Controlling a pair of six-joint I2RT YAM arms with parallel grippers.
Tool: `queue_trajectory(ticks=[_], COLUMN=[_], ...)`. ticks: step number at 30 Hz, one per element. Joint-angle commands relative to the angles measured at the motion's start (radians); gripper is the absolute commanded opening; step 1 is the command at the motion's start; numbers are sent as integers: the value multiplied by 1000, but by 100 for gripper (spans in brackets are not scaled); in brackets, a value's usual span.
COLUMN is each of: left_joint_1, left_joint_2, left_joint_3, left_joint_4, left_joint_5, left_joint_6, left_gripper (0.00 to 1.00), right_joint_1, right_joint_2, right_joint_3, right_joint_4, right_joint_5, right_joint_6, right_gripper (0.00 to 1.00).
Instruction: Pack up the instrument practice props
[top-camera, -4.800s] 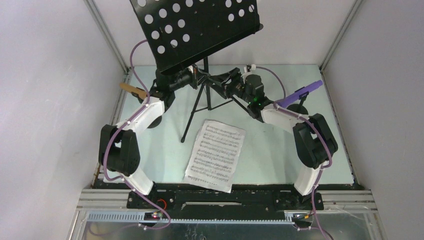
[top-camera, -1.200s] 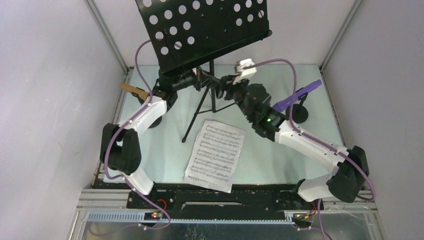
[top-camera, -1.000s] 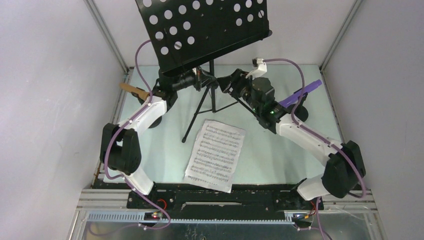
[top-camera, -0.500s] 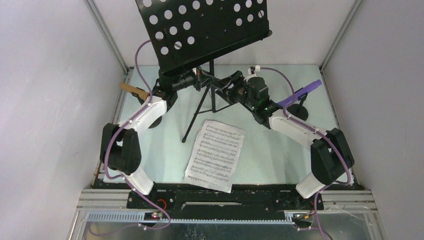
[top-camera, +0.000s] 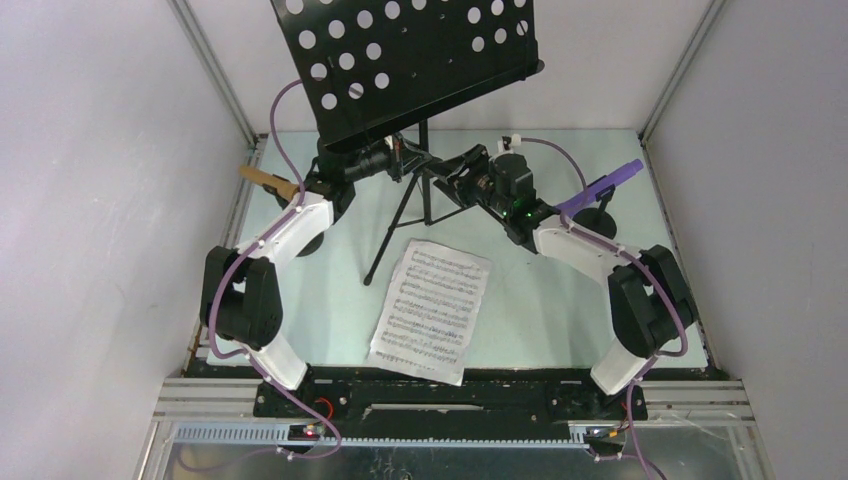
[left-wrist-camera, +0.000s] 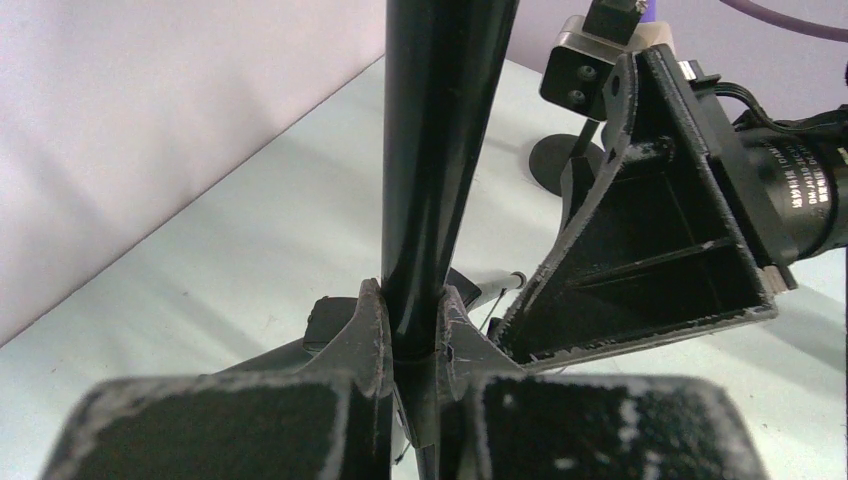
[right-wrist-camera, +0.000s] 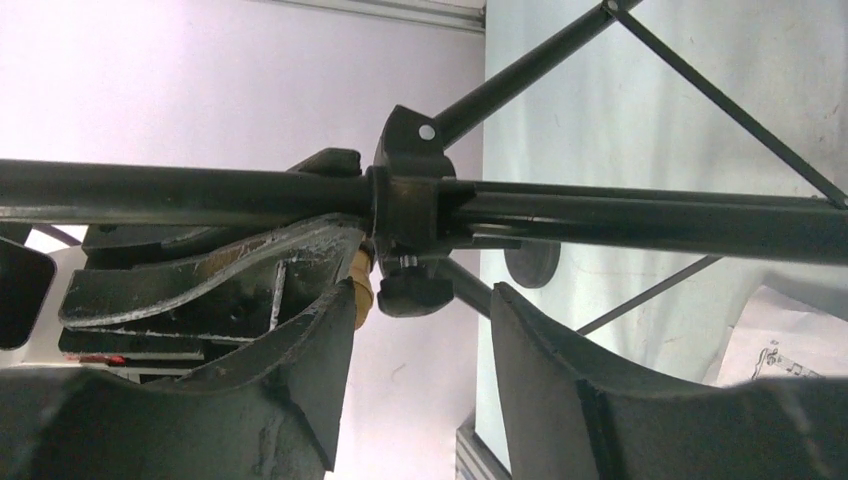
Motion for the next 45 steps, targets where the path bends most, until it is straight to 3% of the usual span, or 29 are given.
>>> queue_trajectory(ticks=[1, 13, 15, 17, 21, 28, 34, 42, 45], left_joint_1=[11, 9, 9, 9, 8, 8, 3, 3, 3], left_joint_2=[22, 19, 20, 22, 22, 24, 27, 22, 22], left_joint_3=[48, 48, 50, 50, 51, 53, 55, 55, 55], left_joint_4=[-36, -42, -42, -42, -42, -44, -50, -56, -58], left_joint_5=[-33, -36, -37, -36, -35, -36, -39, -38, -42], left_joint_6=[-16, -9, -9, -11, -10, -11, -7, -2, -3], left_gripper=[5, 5, 5, 5, 5, 5, 5, 5, 4], right_joint_1=[-14, -22, -23, -24, -24, 11, 123, 284, 353], right_joint_2=[29, 81, 86, 89, 87, 66, 55, 79, 105], right_joint_3=[7, 9, 21, 33, 70, 202, 286, 276, 270], right_joint_4=[93, 189, 180, 168, 115, -133, -330, -367, -333], right_joint_5=[-15, -82, -95, -104, -126, -129, 55, 276, 428], right_joint_6=[21, 63, 52, 27, -46, -403, -825, -1359, -1541], right_gripper=[57, 38, 30, 16, 2, 0, 0, 0, 0])
